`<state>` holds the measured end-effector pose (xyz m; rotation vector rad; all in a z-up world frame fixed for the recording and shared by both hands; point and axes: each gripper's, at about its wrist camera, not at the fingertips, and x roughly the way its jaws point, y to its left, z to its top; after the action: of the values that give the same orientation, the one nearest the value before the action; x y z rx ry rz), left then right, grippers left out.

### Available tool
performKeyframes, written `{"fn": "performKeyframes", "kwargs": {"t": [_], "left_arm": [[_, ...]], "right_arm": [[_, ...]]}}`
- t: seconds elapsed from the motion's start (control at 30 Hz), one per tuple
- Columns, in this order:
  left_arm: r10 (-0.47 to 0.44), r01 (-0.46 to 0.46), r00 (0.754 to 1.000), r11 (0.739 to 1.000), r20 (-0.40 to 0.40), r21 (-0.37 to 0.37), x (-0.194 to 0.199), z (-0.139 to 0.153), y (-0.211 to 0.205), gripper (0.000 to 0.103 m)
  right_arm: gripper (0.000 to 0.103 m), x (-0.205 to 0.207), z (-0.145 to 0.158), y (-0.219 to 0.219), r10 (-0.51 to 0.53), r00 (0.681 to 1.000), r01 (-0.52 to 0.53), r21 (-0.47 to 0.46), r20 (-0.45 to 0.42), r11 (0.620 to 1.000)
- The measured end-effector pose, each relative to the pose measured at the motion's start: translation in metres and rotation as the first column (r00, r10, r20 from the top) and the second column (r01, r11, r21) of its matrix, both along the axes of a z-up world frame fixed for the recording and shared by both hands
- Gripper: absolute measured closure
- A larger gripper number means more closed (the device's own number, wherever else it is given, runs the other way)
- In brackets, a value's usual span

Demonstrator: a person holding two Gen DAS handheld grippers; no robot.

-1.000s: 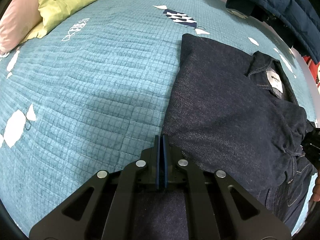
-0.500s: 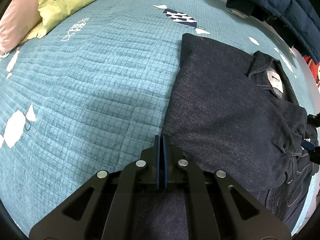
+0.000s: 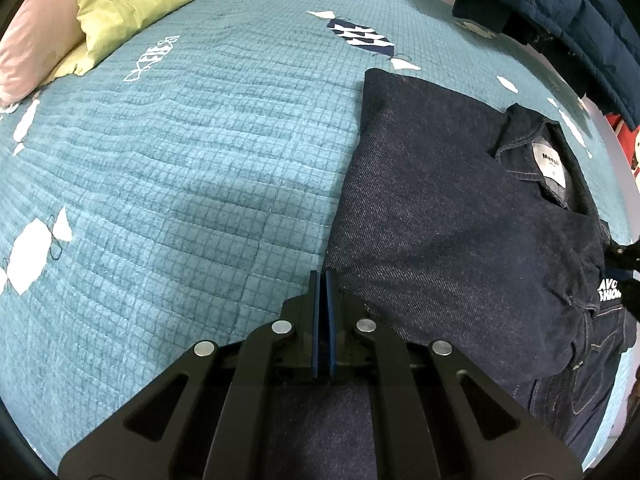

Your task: Fold large clothes

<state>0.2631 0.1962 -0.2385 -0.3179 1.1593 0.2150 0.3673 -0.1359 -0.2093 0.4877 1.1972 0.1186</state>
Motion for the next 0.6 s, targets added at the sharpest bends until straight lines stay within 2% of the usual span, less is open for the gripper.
{"fn": "performKeyframes", "kwargs": {"t": [0.13, 0.17, 0.23, 0.27, 0.33, 0.37, 0.43, 0.5, 0.57, 0.6], "left_arm": [[-0.002, 0.002, 1.0, 1.0, 0.001, -0.003, -0.001, 0.002, 0.0, 0.099], [-0.002, 0.002, 1.0, 1.0, 0.002, -0.001, -0.001, 0.002, -0.001, 0.099], [0.0, 0.0, 1.0, 1.0, 0.0, 0.0, -0.001, 0.001, 0.0, 0.099], [0.002, -0.002, 1.0, 1.0, -0.001, -0.001, -0.001, 0.001, 0.0, 0.099], [0.005, -0.005, 1.0, 1.0, -0.004, 0.001, 0.001, 0.002, -0.001, 0.099], [0.005, -0.005, 1.0, 1.0, -0.005, 0.003, 0.001, 0.002, -0.001, 0.099], [0.005, -0.005, 1.0, 1.0, -0.004, 0.004, 0.001, 0.002, -0.001, 0.099], [-0.002, 0.002, 1.0, 1.0, -0.004, 0.01, 0.002, 0.002, -0.001, 0.099], [-0.007, 0.007, 1.0, 1.0, -0.004, 0.02, 0.003, 0.002, -0.002, 0.099], [-0.007, 0.007, 1.0, 1.0, -0.003, 0.022, 0.004, 0.002, -0.002, 0.099]], "right_arm": [[0.093, -0.007, 0.025, -0.006, -0.027, 0.999, 0.029, -0.036, 0.034, 0.999], [0.103, -0.006, 0.029, -0.008, -0.041, 0.998, 0.043, -0.045, 0.043, 0.998], [0.103, -0.004, 0.04, -0.007, -0.064, 0.992, 0.084, -0.184, 0.113, 0.979], [0.103, 0.004, 0.035, -0.008, -0.049, 0.995, 0.064, -0.162, 0.092, 0.985], [0.103, 0.01, 0.019, -0.014, -0.037, 0.999, 0.037, -0.009, 0.009, 0.999], [0.102, 0.009, 0.015, -0.016, -0.033, 0.999, 0.033, 0.019, -0.002, 0.999], [0.097, 0.003, 0.018, -0.016, -0.01, 1.0, 0.01, -0.001, 0.029, 1.0], [0.097, -0.012, 0.016, -0.013, 0.033, 0.999, -0.034, 0.04, 0.042, 0.999], [0.097, -0.027, 0.014, -0.002, 0.088, 0.994, -0.091, 0.041, 0.059, 0.995], [0.1, -0.033, 0.013, 0.003, 0.12, 0.99, -0.124, 0.052, 0.075, 0.991]]}}
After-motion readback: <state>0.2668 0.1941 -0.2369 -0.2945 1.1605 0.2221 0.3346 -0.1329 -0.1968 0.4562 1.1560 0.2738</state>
